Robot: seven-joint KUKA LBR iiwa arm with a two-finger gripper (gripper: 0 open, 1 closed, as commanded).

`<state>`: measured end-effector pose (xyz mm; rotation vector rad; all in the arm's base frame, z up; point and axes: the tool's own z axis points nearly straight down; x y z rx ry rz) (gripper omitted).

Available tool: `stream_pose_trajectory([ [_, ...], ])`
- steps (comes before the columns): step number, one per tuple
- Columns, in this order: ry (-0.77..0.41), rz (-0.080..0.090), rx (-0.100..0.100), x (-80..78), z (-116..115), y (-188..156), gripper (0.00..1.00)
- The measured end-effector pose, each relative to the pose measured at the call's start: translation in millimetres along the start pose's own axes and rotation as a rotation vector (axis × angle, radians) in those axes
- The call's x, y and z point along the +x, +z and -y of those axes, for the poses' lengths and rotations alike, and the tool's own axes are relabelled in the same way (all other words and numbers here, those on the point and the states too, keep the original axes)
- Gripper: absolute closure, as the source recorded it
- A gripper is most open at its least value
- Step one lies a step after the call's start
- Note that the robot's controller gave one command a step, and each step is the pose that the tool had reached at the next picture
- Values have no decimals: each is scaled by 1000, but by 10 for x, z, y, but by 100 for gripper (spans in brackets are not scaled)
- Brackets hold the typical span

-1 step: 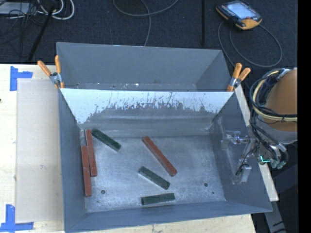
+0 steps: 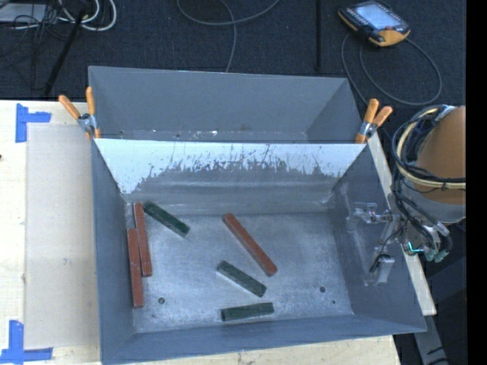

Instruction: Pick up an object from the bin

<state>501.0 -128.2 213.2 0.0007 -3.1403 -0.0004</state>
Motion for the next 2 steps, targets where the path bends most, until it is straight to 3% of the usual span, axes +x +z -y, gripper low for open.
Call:
stream_pose_trajectory([
  [1,-53,3,2,118,-452,327,0],
  [2,-278,1,0,90,-759,755,0],
])
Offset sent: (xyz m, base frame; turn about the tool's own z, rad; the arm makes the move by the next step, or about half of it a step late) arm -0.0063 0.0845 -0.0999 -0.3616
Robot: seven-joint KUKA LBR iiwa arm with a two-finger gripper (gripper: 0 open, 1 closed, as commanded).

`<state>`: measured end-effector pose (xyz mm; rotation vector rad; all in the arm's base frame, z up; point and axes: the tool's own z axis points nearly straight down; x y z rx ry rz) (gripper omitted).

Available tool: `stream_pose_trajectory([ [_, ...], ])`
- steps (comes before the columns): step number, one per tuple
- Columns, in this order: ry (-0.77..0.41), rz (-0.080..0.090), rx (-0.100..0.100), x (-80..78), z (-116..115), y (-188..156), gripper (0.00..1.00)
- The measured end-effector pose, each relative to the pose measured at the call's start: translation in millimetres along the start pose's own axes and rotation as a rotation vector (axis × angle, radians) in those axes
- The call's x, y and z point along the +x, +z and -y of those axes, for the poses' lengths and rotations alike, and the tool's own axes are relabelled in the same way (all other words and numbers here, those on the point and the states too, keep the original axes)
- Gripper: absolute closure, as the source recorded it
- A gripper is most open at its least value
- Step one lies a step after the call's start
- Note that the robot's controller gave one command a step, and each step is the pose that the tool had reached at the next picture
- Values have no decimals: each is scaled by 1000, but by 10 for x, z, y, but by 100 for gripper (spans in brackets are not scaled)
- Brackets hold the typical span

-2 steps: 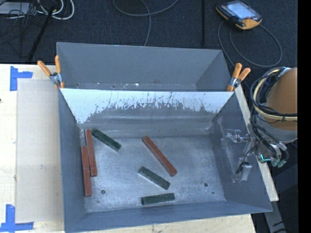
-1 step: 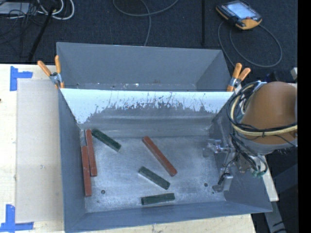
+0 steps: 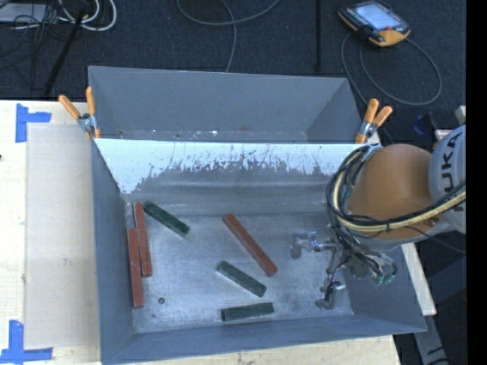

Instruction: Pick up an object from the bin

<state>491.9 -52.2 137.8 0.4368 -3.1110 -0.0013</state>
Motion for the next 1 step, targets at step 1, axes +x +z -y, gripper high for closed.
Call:
stream_pose_trajectory([
  [1,-155,0,1,-220,-188,261,0],
])
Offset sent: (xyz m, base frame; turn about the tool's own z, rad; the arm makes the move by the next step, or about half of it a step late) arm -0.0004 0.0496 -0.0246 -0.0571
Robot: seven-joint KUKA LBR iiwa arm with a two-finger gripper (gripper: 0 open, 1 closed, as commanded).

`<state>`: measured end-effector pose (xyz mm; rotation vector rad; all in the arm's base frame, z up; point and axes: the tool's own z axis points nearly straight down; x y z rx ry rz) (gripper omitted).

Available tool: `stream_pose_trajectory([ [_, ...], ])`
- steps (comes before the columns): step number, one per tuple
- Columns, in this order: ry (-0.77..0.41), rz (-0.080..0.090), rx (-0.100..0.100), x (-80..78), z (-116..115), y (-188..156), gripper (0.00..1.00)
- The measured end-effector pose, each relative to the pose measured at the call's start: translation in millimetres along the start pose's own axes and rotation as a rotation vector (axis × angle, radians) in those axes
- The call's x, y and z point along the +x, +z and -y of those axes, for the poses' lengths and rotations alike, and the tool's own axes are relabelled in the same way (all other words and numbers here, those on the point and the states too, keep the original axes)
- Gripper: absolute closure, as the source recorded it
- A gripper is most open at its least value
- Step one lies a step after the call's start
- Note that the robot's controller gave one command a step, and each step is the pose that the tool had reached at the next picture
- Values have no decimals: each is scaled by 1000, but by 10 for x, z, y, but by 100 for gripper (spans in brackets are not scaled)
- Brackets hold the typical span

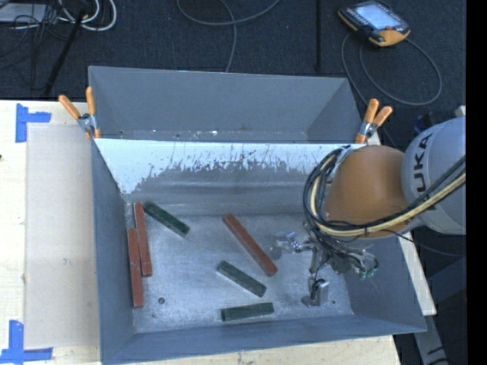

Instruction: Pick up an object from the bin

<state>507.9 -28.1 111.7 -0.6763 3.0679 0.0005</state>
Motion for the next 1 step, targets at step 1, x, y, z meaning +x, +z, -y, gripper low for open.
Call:
stream_pose_trajectory([
  [1,100,-3,-2,38,-277,-2,0],
])
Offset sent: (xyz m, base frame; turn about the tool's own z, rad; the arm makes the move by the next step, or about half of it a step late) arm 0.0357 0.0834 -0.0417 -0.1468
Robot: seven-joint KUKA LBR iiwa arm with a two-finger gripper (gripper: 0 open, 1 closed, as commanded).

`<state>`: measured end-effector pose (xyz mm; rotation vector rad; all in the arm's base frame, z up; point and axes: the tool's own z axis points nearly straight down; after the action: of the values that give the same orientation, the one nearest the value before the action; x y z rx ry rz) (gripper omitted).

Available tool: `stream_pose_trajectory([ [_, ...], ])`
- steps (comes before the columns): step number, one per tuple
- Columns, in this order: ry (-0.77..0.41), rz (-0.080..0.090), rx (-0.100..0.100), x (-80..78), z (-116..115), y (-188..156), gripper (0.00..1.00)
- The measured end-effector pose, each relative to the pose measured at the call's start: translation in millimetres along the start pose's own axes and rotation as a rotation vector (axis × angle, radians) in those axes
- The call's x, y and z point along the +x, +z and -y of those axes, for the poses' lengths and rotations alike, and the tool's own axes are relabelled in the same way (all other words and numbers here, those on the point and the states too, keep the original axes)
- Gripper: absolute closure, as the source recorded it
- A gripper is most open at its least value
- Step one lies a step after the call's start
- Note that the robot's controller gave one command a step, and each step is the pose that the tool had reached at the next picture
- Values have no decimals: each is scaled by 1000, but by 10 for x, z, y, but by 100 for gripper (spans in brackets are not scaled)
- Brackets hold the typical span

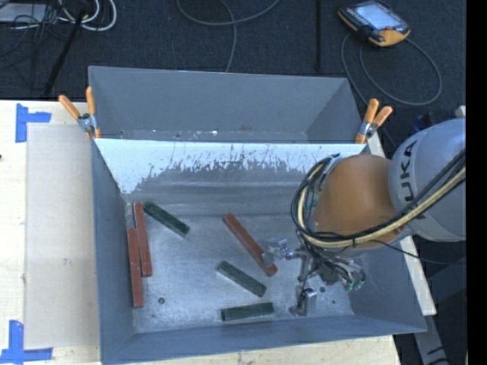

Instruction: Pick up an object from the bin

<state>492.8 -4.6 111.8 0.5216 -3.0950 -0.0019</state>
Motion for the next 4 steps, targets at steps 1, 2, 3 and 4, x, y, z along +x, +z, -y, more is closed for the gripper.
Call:
stream_pose_trajectory([
  [1,-190,5,2,-437,-274,259,0],
  [2,-73,2,2,-178,-560,410,100],
  [3,-74,2,2,-178,-561,410,100],
  [4,-80,-5,-1,-31,-505,-69,100],
])
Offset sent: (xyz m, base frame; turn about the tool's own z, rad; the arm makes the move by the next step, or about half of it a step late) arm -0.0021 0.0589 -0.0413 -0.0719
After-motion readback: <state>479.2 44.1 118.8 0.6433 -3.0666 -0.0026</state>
